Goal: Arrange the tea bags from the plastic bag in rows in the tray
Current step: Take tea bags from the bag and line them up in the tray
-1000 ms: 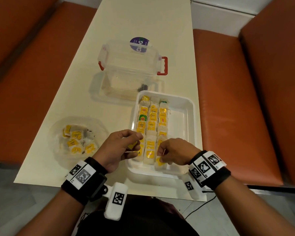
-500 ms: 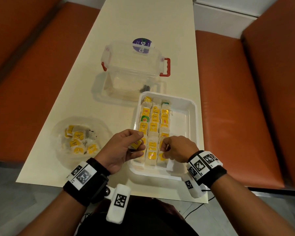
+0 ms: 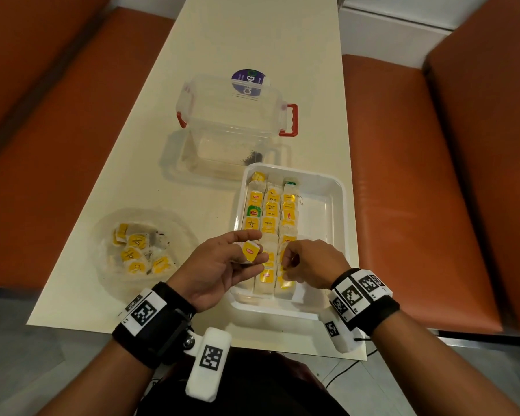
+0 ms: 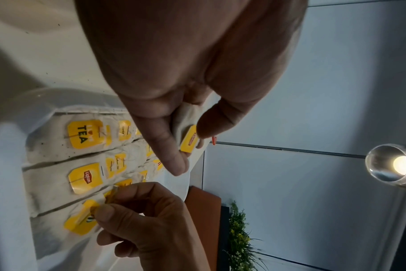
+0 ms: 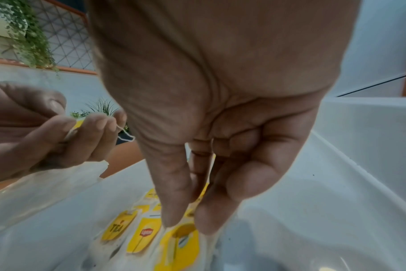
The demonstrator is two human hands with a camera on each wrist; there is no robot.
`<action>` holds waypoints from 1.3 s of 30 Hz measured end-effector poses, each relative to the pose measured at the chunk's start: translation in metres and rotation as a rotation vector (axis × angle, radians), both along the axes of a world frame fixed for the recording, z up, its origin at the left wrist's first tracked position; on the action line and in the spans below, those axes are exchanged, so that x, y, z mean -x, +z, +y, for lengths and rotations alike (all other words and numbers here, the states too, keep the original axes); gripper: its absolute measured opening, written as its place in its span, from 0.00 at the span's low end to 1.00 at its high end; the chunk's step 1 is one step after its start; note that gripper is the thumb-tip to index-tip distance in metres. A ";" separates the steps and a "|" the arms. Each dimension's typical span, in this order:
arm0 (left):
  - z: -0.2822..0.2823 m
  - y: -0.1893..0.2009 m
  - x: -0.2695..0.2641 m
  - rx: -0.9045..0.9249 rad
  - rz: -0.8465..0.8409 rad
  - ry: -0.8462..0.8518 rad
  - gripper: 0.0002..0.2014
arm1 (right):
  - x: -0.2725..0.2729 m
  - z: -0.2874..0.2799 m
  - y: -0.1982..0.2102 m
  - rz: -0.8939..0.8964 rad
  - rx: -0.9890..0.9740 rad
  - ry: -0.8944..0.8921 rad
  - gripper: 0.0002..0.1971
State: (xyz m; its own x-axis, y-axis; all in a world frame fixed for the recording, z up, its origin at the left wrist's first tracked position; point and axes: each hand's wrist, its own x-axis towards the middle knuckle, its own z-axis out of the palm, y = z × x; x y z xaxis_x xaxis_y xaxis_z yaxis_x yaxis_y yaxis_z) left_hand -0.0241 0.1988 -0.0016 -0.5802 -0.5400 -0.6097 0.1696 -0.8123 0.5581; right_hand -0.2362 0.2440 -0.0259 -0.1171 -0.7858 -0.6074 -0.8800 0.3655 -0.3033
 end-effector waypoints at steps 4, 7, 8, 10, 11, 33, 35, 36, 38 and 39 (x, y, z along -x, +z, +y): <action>0.002 -0.002 0.001 0.040 0.002 -0.041 0.22 | 0.004 0.002 0.002 -0.022 0.046 -0.017 0.09; 0.004 -0.002 0.003 0.069 -0.009 -0.069 0.20 | 0.006 0.005 0.005 -0.042 0.086 -0.029 0.08; 0.004 -0.002 0.004 0.087 -0.024 -0.081 0.19 | 0.007 0.006 0.007 -0.050 0.098 -0.034 0.08; 0.005 -0.001 0.006 0.137 -0.069 -0.109 0.18 | 0.008 0.008 0.010 -0.082 0.144 -0.057 0.08; 0.006 -0.001 0.006 0.162 -0.090 -0.123 0.17 | 0.008 0.010 0.013 -0.115 0.179 -0.078 0.07; 0.014 0.008 0.033 0.309 -0.094 -0.196 0.16 | 0.019 0.015 0.055 -0.578 0.417 -0.262 0.04; 0.013 0.008 0.035 0.313 -0.087 -0.191 0.16 | 0.021 0.013 0.057 -0.601 0.424 -0.280 0.03; 0.013 0.008 0.036 0.314 -0.081 -0.188 0.17 | 0.022 0.012 0.059 -0.618 0.422 -0.284 0.03; 0.011 0.007 0.038 0.311 -0.072 -0.190 0.17 | 0.023 0.011 0.062 -0.661 0.411 -0.282 0.02; 0.011 0.008 0.038 0.311 -0.074 -0.196 0.16 | 0.023 0.011 0.064 -0.680 0.411 -0.283 0.02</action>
State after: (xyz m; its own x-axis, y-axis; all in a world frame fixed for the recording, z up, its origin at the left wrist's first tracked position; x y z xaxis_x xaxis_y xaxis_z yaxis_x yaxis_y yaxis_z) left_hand -0.0622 0.2093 0.0060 -0.6512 -0.5892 -0.4783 -0.0224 -0.6151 0.7882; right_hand -0.2594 0.2548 0.0378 -0.0549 -0.9557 -0.2891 -0.3493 0.2896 -0.8911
